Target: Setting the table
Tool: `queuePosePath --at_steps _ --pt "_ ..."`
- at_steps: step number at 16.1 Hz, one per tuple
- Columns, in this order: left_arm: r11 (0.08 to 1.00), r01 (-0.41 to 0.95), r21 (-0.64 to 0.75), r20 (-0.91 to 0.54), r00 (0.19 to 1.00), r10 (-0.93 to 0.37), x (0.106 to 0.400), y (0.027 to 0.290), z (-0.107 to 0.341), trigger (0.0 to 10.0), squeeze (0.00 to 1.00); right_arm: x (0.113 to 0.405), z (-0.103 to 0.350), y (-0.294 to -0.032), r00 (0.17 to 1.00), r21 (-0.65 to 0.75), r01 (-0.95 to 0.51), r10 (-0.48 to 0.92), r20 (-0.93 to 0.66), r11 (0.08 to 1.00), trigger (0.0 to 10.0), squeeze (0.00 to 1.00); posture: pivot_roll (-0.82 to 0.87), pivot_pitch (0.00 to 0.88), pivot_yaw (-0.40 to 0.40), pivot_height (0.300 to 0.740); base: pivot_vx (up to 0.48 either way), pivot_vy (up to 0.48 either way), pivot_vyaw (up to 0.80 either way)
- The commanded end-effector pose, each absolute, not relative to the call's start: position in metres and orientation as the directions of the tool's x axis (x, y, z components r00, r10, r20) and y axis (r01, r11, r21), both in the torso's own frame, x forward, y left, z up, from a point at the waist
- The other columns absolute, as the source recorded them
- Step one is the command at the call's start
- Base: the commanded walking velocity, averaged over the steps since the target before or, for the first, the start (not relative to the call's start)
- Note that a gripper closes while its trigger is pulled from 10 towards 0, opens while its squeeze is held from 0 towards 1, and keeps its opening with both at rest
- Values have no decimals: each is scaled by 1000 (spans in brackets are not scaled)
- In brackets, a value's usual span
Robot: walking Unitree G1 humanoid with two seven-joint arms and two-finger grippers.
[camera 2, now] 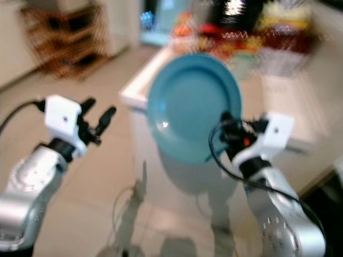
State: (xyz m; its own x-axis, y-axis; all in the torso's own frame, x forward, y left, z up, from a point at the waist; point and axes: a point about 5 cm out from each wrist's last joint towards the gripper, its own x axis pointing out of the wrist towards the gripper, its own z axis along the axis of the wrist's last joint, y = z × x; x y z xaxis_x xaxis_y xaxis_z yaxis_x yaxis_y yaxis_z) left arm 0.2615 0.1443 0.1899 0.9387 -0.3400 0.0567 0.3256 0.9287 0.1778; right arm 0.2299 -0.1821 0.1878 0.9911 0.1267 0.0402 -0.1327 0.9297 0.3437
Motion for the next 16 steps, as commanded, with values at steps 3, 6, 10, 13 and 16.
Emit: queuePosePath --at_steps 3,6,10,13,16 --pt "912 367 185 52 923 -382 261 134 187 10000 0 224 189 -189 989 302 -134 109 97 944 10000 0 33 3 -33 740 0 -480 0" --pt "907 376 189 44 920 -390 261 132 185 10000 0 220 183 -196 987 313 -146 119 104 938 10000 0 34 3 -34 740 0 -480 0" --pt "904 378 202 58 916 -396 264 127 187 10000 0 220 171 -217 993 339 -115 108 39 934 10000 0 29 3 -38 740 0 -480 0" --pt "895 392 214 62 909 -413 265 123 188 10000 0 221 167 -221 996 425 -84 85 17 901 10000 0 19 0 -32 740 0 -480 0" --pt "883 416 218 66 896 -438 266 119 189 10000 0 221 163 -225 999 536 -21 31 -9 844 10000 0 8 0 -17 740 0 -480 0"
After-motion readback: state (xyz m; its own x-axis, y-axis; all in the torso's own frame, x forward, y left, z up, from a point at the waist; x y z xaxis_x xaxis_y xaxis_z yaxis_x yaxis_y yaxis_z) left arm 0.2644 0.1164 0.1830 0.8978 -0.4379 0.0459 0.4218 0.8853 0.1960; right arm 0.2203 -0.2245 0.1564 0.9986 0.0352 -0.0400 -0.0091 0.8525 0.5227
